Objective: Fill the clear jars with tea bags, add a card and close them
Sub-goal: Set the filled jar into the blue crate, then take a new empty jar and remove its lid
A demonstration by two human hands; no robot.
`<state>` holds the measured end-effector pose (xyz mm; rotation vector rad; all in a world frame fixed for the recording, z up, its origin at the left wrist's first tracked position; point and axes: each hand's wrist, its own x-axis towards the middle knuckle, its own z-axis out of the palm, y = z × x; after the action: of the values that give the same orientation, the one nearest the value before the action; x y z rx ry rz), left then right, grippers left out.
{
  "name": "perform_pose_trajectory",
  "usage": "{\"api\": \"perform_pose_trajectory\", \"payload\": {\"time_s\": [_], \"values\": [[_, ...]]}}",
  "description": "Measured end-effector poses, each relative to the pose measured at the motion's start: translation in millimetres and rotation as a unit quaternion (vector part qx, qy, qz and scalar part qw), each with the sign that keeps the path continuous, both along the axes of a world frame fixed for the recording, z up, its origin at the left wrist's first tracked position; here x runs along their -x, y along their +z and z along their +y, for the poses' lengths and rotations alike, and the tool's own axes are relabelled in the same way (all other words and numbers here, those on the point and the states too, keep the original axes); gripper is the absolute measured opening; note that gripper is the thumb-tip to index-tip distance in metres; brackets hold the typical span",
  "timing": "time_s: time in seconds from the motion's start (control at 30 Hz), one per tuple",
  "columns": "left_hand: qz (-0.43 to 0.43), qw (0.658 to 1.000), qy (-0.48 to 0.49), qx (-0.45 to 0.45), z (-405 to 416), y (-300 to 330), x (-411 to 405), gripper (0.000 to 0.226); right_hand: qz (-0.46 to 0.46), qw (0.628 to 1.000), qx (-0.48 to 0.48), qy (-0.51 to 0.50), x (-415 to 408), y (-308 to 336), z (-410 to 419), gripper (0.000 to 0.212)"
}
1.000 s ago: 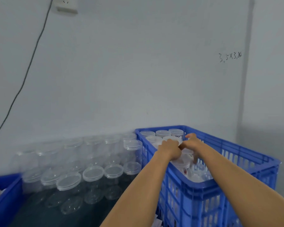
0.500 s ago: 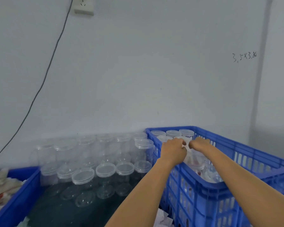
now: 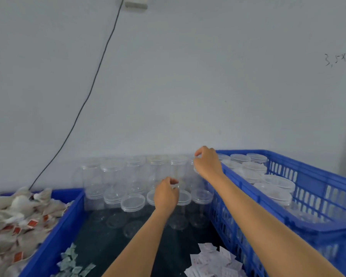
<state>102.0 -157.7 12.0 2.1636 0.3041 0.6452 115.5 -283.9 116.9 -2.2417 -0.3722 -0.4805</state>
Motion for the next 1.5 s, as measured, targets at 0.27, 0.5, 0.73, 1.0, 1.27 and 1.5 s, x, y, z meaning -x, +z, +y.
{"api": "perform_pose_trajectory", "payload": {"time_s": [0.27, 0.5, 0.73, 1.0, 1.27, 1.5], "values": [[0.006, 0.982, 0.184, -0.036, 86.4, -61.1, 22.3, 0.056, 0.103, 0.988, -0.044, 0.106, -11.5, -101.4, 97.0, 0.022], [-0.061, 0.983, 0.113, 0.132, 126.9, -99.4, 21.2, 0.102, 0.161, 0.972, -0.089, 0.146, -13.4, -157.0, 153.4, 0.023], [-0.043, 0.975, 0.113, 0.189, 134.1, -118.2, 12.8, 0.088, 0.11, 0.982, -0.018, 0.154, -10.3, -168.2, 163.3, 0.029], [-0.074, 0.984, 0.102, 0.128, 117.6, -88.8, 54.2, 0.086, 0.066, 0.97, -0.027, 0.234, 26.0, -136.8, 146.9, 0.032], [-0.166, 0.977, 0.019, 0.135, 74.7, -102.8, 150.3, 0.097, 0.075, 0.968, 0.01, 0.238, 106.5, -122.2, 108.1, 0.066], [-0.038, 0.995, 0.003, 0.087, 64.9, -143.0, 196.7, 0.1, 0.132, 0.956, -0.015, 0.261, 137.3, -158.2, 85.2, 0.049]]}}
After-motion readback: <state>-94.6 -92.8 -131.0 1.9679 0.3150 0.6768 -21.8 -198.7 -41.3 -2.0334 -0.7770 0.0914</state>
